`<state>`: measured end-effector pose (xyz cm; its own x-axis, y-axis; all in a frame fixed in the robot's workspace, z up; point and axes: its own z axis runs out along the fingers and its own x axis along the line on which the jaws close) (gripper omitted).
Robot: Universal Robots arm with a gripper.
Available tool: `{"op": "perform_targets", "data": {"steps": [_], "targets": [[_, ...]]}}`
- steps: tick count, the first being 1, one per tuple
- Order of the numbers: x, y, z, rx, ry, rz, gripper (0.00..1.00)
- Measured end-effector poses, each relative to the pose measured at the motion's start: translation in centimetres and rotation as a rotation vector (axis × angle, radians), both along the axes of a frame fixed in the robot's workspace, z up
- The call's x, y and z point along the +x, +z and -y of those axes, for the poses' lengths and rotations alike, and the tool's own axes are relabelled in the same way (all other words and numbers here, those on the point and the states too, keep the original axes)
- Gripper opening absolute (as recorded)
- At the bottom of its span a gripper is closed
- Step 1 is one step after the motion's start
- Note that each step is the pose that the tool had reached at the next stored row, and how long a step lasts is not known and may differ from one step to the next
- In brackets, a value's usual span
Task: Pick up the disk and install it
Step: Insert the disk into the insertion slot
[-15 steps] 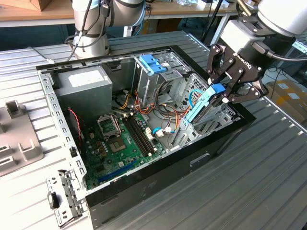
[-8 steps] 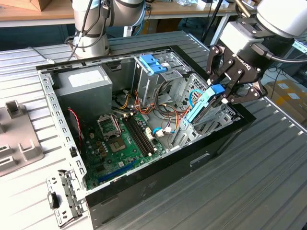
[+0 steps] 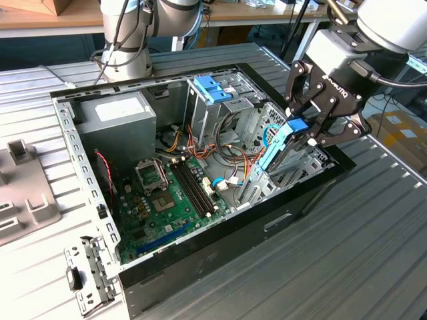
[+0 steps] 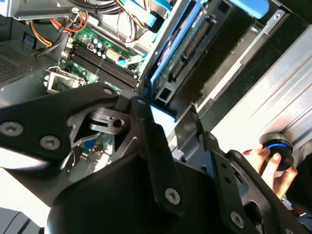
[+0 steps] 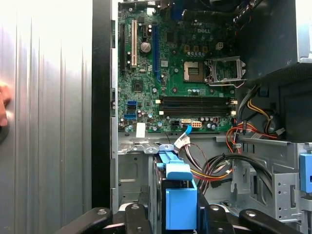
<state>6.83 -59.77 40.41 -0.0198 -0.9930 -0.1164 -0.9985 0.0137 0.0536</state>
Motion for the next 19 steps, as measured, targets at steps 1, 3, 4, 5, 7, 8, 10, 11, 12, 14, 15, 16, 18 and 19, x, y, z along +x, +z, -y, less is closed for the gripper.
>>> {"op": "perform_targets", "data": {"steps": [1,3,4,5,7,8,10,11,12,14,15,16,18,19], "targets": [[0.0,0.0,0.0,0.0,0.0,0.0,0.46],[0.0,0.0,0.0,-0.0001,0.0,0.0,0.52],[0.0,0.0,0.0,0.0001,0.0,0.0,0.58],[0.0,0.0,0.0,0.0,0.0,0.0,0.58],[0.0,-0.01,0.0,0.0,0.0,0.0,0.58],[0.0,-0.01,0.0,0.0,0.0,0.0,0.58],[0.0,-0.01,0.0,-0.0001,0.0,0.0,0.56],[0.0,-0.01,0.0,0.0,0.0,0.0,0.5],[0.0,-0.01,0.0,0.0,0.0,0.0,0.38],[0.0,-0.01,0.0,0.0,0.0,0.0,0.2],[0.0,-0.01,0.0,0.0,0.0,0.0,0.2],[0.0,-0.02,0.0,0.0,0.0,0.0,0.14],[0.0,-0.01,0.0,-0.0001,0.0,0.0,0.11],[0.0,-0.02,0.0,0.0,0.0,0.0,0.11]]}}
